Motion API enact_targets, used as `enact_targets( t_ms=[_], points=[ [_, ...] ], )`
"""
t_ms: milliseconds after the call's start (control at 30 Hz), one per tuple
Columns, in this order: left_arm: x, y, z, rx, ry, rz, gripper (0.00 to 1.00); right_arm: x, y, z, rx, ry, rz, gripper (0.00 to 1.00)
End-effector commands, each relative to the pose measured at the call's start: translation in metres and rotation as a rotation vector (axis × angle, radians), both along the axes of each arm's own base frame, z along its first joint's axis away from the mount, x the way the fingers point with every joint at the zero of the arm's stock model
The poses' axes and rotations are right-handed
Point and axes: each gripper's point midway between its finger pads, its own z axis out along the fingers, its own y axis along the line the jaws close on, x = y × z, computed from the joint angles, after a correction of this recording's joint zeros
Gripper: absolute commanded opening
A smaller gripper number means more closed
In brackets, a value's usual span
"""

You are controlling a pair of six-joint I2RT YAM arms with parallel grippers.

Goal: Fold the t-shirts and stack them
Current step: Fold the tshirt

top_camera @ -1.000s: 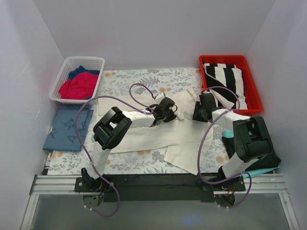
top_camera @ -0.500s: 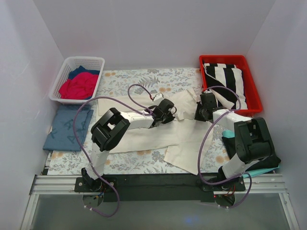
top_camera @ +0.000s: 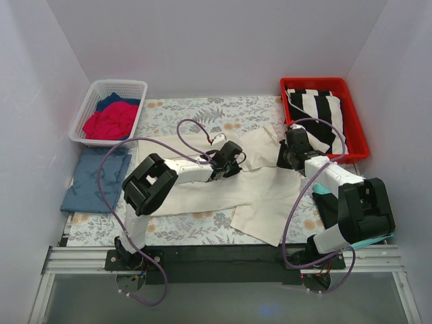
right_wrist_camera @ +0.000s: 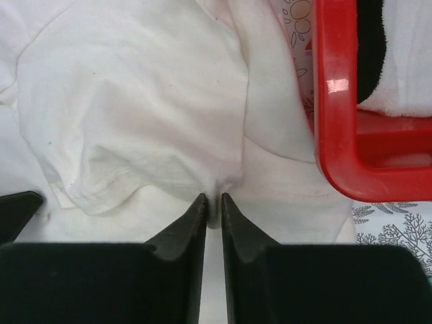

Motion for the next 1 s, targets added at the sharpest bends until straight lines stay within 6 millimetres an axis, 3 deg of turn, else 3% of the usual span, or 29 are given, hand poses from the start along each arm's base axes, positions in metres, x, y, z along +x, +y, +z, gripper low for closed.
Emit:
enact_targets(
  t_ms=[0,167,200,333,533,900,967],
  points=[
    [-0.003,0.003,0.028,-0.013,-0.040,0.008,0.00,-0.008,-0.007,0.003,-0.025,0.000,0.004,0.22],
    [-0.003,0.003,0.029,-0.011,-0.042,0.008,0.00,-0.011,-0.008,-0.005,-0.035,0.023,0.003,0.22],
    [-0.003,0.003,0.028,-0.009,-0.042,0.007,0.00,-0.010,-0.008,-0.007,-0.038,0.025,0.001,0.12],
    [-0.004,0.006,0.027,-0.002,-0.042,0.009,0.00,-0.008,-0.006,-0.009,-0.032,0.031,0.007,0.01],
    [-0.009,0.013,0.030,0.003,-0.049,0.019,0.00,-0.015,-0.007,-0.010,-0.021,0.035,0.001,0.01],
    [-0.014,0.030,0.040,0.017,-0.077,0.045,0.00,-0.051,-0.020,-0.025,-0.037,0.072,-0.025,0.01],
    [-0.015,0.033,0.039,0.026,-0.079,0.050,0.00,-0.050,-0.018,-0.025,-0.035,0.074,-0.020,0.10]
  ],
)
